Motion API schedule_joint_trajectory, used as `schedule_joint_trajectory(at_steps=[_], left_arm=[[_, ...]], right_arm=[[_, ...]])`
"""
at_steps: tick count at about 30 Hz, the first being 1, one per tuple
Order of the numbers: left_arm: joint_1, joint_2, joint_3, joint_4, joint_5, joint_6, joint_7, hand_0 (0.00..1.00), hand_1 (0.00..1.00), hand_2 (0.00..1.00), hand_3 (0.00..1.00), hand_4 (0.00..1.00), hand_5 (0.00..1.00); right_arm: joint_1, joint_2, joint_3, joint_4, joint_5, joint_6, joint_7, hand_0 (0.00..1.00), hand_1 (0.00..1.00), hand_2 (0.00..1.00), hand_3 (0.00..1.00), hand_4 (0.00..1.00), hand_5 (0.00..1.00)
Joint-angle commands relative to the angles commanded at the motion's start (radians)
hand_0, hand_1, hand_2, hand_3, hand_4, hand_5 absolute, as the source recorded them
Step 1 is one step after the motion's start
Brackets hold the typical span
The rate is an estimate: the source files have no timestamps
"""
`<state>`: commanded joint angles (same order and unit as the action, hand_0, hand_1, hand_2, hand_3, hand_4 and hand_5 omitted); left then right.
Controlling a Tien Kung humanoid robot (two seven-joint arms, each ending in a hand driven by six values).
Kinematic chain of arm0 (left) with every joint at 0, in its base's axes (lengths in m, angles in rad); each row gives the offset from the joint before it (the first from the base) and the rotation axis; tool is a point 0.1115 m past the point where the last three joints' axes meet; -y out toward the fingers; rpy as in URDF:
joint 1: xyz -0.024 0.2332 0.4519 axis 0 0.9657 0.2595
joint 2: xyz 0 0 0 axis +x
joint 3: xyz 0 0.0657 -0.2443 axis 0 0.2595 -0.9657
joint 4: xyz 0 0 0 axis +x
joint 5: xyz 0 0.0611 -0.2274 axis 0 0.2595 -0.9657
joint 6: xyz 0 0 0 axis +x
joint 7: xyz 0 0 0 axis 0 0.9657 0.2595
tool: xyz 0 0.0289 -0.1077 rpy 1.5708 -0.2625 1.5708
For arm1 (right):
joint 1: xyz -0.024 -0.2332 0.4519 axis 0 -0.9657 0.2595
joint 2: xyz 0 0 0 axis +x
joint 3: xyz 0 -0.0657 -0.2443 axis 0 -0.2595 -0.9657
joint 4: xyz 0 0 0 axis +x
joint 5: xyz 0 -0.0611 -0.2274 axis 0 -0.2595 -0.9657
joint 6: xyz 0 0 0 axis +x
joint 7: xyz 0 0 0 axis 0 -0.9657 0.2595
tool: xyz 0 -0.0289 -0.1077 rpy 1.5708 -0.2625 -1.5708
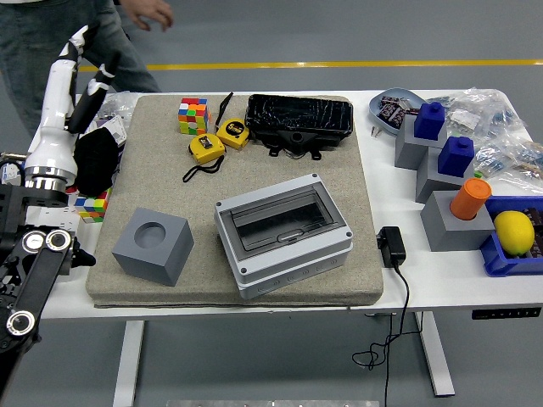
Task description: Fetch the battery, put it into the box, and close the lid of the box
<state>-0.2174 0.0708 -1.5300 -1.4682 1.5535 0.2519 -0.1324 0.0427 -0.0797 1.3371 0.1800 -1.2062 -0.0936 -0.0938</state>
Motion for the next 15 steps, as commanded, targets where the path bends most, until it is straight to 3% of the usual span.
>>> schedule_joint_trajectory(at_steps=[8,15], left_arm=[[0.079,-0.048,-0.138,-0.015,-0.226,0.017,-0.053,0.971,0.990,0.975,0.953,0.998,0.998],[0.120,-0.048,-0.144,-0.012,-0.246,-0.004,-0.047,0.972,0.991,0.973,0.953,0.998,0.998]], right_arm=[[0.001,0.005,0.008,0.000,-0.008,0.000,0.001,0.777,0.710,0.710,0.750,0.998,0.998],[-0.001,0.006,0.011,0.000,-0.010,0.001,0.001,0.776,0.709,0.710,0.751,0.998,0.998]])
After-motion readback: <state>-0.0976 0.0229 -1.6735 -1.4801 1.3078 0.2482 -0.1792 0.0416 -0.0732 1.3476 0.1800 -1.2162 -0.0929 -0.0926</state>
